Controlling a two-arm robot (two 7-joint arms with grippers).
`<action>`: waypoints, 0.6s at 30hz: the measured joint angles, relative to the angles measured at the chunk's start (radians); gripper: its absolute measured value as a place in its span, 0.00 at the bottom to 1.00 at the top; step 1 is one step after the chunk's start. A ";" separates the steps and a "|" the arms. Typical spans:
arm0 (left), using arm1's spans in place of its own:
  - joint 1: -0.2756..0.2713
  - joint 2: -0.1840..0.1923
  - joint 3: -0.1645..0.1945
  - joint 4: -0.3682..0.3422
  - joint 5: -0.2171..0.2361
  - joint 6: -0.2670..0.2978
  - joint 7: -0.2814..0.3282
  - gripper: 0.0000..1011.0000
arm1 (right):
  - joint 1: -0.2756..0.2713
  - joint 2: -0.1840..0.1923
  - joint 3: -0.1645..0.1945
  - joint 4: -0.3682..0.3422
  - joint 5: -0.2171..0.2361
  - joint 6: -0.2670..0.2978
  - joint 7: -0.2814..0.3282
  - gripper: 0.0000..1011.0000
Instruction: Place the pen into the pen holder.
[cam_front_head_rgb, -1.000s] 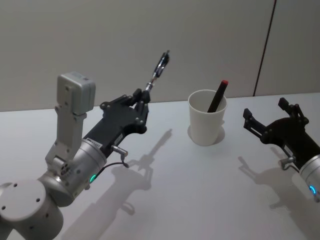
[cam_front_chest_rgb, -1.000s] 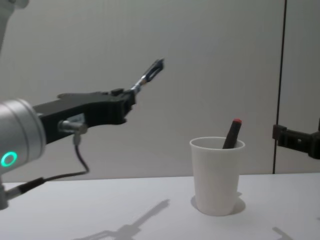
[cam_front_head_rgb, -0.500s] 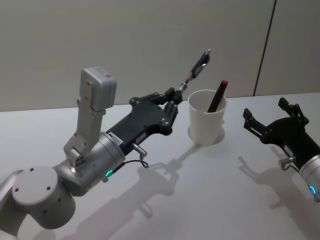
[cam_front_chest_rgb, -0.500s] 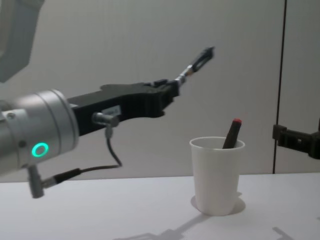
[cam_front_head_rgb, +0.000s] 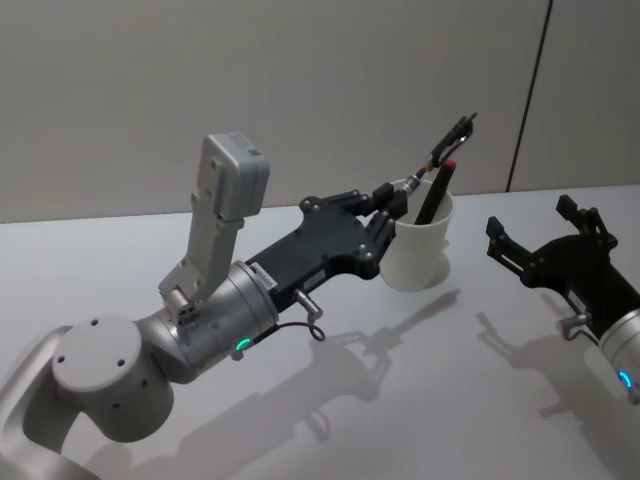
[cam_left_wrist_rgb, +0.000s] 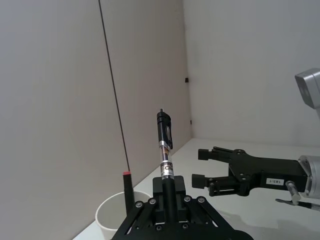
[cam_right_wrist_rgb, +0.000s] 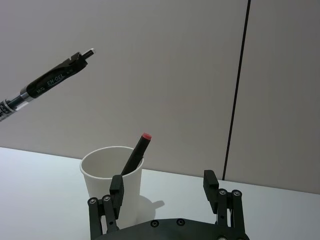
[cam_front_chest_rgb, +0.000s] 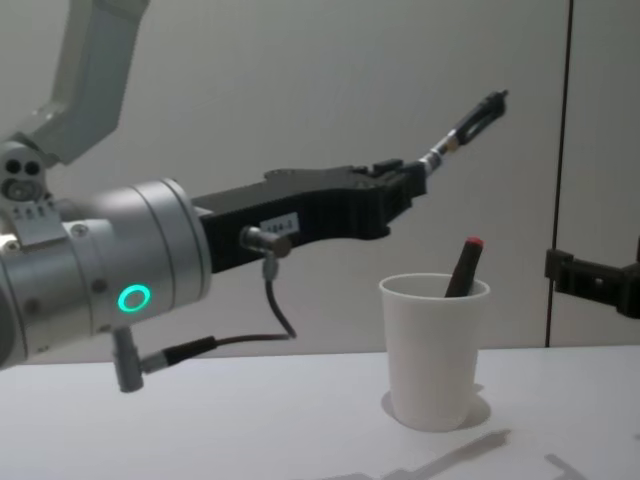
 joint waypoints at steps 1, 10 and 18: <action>-0.002 -0.001 0.001 0.002 0.001 0.000 -0.005 0.13 | 0.000 0.000 0.000 0.000 0.000 0.000 0.000 0.99; -0.021 -0.016 0.011 0.026 0.008 0.004 -0.042 0.13 | 0.000 0.000 0.000 0.000 0.000 0.000 0.000 0.99; -0.030 -0.022 0.016 0.036 0.011 0.006 -0.058 0.13 | 0.000 0.000 0.000 0.000 0.001 0.000 0.001 0.99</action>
